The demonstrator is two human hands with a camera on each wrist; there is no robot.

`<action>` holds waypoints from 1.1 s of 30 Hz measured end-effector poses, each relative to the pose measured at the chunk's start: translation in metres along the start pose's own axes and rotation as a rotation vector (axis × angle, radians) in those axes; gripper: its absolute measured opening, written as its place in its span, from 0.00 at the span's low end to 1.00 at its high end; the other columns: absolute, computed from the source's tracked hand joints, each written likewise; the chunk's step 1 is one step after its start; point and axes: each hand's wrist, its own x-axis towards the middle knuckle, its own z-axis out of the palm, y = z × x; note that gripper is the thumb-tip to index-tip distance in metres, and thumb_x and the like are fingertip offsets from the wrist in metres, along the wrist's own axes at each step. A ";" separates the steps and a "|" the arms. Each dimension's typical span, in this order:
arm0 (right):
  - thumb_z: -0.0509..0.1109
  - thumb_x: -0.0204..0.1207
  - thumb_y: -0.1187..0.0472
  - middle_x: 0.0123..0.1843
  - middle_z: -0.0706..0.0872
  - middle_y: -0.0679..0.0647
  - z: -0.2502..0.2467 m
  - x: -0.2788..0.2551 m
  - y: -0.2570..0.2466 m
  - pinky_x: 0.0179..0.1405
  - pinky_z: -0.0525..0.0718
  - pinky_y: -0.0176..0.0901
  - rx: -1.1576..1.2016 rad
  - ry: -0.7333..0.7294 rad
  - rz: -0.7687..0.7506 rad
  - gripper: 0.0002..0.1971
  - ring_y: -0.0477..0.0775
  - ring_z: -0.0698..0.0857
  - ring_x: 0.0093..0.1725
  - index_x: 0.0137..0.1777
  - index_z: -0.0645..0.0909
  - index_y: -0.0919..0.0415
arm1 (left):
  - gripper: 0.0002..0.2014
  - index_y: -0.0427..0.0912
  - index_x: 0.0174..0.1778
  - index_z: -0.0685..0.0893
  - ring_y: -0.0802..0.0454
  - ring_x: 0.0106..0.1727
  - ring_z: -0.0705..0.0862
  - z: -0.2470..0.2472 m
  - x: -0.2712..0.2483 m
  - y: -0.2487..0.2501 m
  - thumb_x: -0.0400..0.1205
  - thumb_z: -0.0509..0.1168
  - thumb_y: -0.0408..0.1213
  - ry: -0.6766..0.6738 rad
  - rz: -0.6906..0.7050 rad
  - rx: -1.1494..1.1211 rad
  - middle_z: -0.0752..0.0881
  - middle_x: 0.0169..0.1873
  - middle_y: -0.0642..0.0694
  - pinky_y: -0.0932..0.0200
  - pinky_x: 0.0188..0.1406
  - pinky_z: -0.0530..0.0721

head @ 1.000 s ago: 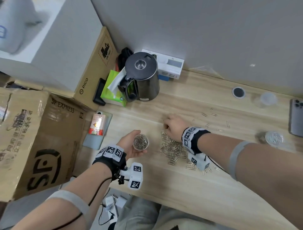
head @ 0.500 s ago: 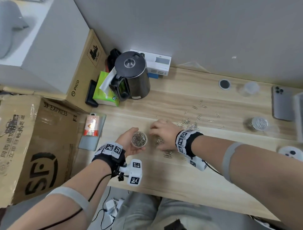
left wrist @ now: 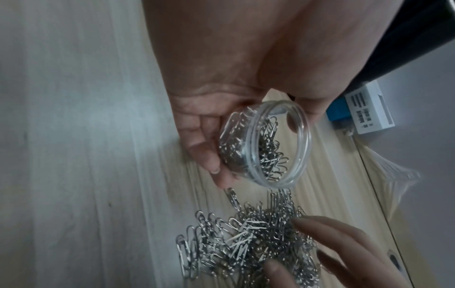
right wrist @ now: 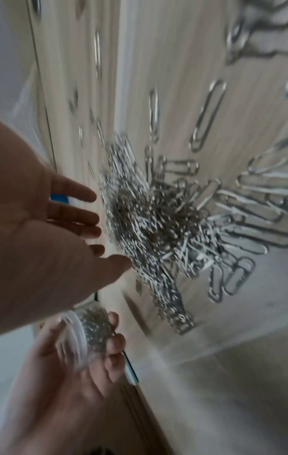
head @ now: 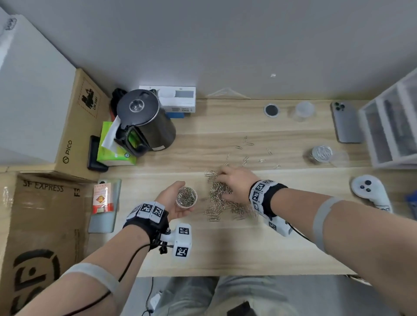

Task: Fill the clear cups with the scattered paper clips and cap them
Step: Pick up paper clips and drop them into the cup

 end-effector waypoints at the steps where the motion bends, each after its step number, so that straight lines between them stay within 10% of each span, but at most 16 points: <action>1: 0.77 0.66 0.42 0.73 0.73 0.52 -0.003 -0.003 0.006 0.63 0.81 0.56 0.008 -0.001 0.061 0.36 0.56 0.71 0.71 0.74 0.73 0.50 | 0.17 0.38 0.56 0.80 0.40 0.32 0.87 0.003 0.000 0.002 0.85 0.63 0.50 -0.002 0.002 0.001 0.89 0.36 0.36 0.50 0.38 0.86; 8: 0.87 0.37 0.33 0.84 0.52 0.56 0.001 0.000 0.005 0.70 0.72 0.65 -0.209 -0.253 0.086 0.74 0.62 0.55 0.81 0.83 0.47 0.41 | 0.19 0.38 0.61 0.81 0.39 0.34 0.88 0.008 0.003 0.005 0.84 0.63 0.51 0.010 -0.001 -0.002 0.90 0.44 0.34 0.53 0.34 0.87; 33: 0.88 0.50 0.44 0.82 0.54 0.54 -0.005 0.019 -0.003 0.56 0.84 0.63 -0.257 -0.316 -0.183 0.53 0.62 0.58 0.77 0.75 0.62 0.32 | 0.18 0.39 0.53 0.82 0.39 0.34 0.87 0.009 0.003 -0.006 0.86 0.61 0.52 -0.013 -0.045 -0.008 0.90 0.40 0.35 0.51 0.43 0.85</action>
